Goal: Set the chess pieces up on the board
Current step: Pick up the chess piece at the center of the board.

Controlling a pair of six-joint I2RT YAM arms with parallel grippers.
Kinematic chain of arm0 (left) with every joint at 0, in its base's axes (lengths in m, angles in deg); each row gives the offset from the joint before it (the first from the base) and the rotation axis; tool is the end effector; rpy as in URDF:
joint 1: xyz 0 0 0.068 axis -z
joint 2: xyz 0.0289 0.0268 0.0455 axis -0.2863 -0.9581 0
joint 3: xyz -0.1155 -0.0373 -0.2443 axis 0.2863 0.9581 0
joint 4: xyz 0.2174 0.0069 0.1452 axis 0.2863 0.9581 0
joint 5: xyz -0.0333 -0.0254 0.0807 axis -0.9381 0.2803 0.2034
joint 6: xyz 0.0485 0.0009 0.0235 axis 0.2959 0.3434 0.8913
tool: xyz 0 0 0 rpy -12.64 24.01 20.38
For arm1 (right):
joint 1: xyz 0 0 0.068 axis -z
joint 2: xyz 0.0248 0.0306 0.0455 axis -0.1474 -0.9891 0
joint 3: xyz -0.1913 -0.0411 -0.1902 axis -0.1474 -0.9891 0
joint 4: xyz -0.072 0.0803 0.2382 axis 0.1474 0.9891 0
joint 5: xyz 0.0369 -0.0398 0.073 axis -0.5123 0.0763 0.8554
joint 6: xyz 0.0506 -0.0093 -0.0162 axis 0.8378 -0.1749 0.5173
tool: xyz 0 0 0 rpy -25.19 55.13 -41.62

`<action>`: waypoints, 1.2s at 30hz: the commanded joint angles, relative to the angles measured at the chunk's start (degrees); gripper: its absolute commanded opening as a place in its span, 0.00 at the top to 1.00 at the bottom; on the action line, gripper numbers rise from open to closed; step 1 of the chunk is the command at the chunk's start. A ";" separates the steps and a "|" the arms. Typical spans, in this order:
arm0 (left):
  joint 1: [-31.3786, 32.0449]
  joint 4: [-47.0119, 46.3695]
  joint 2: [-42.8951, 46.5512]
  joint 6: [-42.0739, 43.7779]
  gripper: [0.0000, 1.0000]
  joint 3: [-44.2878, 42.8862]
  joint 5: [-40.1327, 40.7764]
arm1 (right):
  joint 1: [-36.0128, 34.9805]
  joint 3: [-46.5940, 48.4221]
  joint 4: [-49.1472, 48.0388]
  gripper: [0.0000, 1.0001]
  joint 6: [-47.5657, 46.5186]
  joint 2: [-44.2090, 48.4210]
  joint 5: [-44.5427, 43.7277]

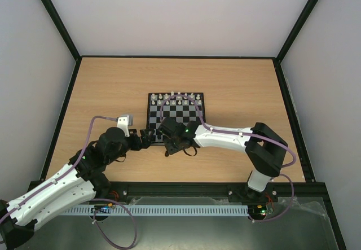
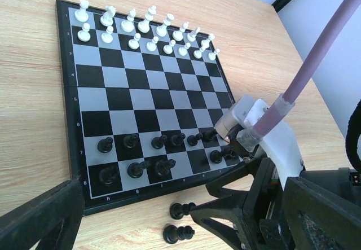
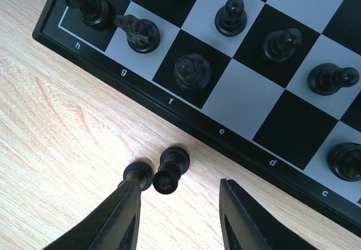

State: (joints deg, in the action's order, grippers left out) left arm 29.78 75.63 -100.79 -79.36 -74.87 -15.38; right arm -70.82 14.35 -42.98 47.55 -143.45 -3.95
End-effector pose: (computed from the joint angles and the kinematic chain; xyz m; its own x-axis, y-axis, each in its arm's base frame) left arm 0.1063 -0.1033 0.2548 -0.6154 -0.3154 -0.7223 0.2731 0.7743 -0.5708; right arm 0.1681 0.3116 0.2000 -0.7464 -0.3770 -0.5484 -0.5534 0.8093 0.1969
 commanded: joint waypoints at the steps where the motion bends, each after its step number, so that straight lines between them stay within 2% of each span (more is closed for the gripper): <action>1: -0.36 0.36 -0.10 0.11 0.01 0.53 0.78 | -0.41 1.46 1.66 0.61 -0.89 -1.68 0.44; 36: -0.38 0.28 -0.01 0.27 0.01 0.67 0.78 | -0.41 3.45 1.07 0.74 -1.55 -6.14 0.11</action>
State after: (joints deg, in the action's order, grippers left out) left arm 29.67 75.66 -100.79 -79.36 -74.78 -15.36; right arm -70.82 16.10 -43.18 46.64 -148.50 -3.43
